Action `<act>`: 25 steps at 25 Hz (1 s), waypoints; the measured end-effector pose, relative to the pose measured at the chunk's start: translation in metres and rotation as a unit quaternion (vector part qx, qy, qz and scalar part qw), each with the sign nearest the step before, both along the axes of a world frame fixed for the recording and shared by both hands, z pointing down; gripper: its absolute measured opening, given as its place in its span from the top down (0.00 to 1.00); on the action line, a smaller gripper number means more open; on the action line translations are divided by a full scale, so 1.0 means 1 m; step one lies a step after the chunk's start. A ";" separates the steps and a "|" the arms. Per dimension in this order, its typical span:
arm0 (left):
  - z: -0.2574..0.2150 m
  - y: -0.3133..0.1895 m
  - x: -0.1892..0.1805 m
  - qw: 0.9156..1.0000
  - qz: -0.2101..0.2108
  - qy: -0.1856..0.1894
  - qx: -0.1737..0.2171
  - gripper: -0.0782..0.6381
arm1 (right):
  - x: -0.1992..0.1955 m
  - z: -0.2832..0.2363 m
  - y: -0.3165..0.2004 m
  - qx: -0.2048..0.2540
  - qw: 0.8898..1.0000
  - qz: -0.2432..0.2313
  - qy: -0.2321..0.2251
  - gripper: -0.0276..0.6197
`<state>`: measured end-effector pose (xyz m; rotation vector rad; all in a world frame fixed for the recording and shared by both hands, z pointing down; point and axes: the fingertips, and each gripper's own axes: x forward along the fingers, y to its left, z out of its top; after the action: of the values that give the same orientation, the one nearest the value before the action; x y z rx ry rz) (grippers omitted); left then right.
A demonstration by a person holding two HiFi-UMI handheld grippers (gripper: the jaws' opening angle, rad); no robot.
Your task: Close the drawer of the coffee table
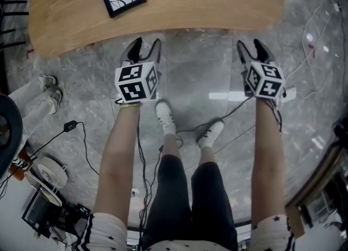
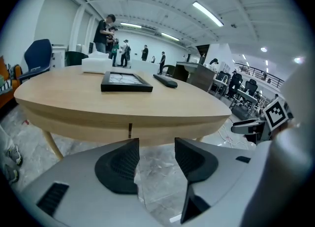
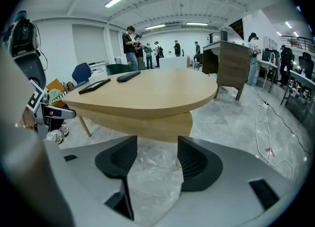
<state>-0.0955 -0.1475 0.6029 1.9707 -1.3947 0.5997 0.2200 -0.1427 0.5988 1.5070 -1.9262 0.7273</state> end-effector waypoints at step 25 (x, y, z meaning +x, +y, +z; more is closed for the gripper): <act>-0.074 0.074 0.038 0.998 -0.038 0.033 0.024 0.86 | -0.042 -0.078 0.064 0.041 0.998 -0.008 -0.036 0.85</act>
<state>-0.0579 -0.0738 0.5285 1.9484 -1.4489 0.4671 0.1781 -0.0785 0.5206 1.5309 -2.0423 0.7132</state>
